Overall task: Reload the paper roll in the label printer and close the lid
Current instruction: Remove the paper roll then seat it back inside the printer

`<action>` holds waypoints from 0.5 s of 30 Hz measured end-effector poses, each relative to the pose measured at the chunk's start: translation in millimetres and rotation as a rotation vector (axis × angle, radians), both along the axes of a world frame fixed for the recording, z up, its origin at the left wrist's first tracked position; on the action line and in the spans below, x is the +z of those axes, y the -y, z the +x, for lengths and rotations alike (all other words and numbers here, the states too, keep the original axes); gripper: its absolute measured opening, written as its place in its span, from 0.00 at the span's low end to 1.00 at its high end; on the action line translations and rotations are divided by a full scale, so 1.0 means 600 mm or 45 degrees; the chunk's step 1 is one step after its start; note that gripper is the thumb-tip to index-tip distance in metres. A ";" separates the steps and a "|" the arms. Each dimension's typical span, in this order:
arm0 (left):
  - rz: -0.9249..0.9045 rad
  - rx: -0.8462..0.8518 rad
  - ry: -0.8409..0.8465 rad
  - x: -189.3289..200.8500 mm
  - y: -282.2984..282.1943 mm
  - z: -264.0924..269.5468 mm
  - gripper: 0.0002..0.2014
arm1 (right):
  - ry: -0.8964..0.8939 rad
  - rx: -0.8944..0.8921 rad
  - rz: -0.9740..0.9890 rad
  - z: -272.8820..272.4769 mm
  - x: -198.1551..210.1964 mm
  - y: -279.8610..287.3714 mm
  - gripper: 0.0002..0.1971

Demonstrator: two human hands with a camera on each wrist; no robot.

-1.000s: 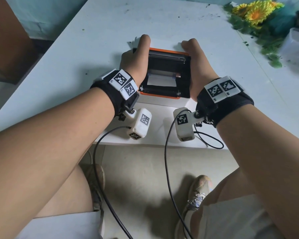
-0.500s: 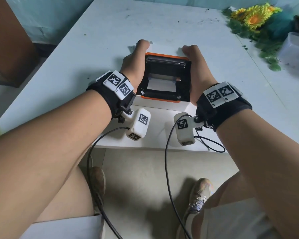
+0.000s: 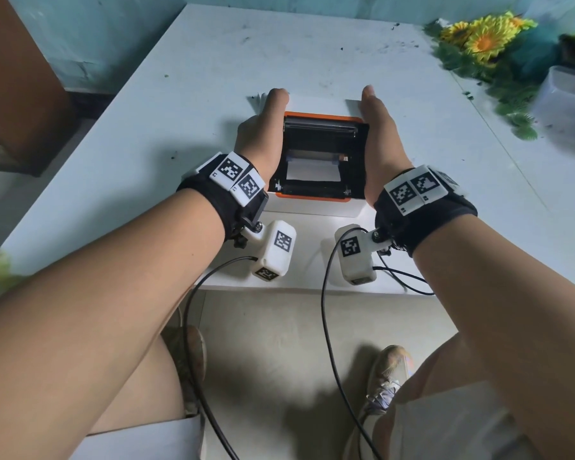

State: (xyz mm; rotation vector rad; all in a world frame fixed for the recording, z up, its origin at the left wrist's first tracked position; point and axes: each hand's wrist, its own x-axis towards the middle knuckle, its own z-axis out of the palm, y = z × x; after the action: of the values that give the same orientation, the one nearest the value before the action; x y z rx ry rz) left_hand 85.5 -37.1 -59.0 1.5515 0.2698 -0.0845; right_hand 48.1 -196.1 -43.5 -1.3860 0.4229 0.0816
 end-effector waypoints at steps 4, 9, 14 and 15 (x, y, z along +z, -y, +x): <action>0.035 0.049 0.028 -0.005 0.000 0.004 0.24 | -0.009 -0.044 -0.032 0.005 -0.006 -0.002 0.39; -0.029 0.059 0.016 -0.008 0.002 0.002 0.23 | -0.026 -0.056 -0.056 0.015 -0.016 0.000 0.45; 0.005 0.093 0.056 -0.011 0.004 0.004 0.24 | -0.054 -0.038 -0.110 0.017 -0.014 0.004 0.43; 0.008 0.096 0.063 -0.010 0.004 0.003 0.25 | -0.051 -0.024 -0.113 0.016 -0.013 0.006 0.41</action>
State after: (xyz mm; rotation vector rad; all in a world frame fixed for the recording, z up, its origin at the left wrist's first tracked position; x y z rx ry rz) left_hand 87.6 -39.4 -65.2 1.5460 0.2894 0.0136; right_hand 57.9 -199.4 -51.6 -1.4690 0.4775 0.0762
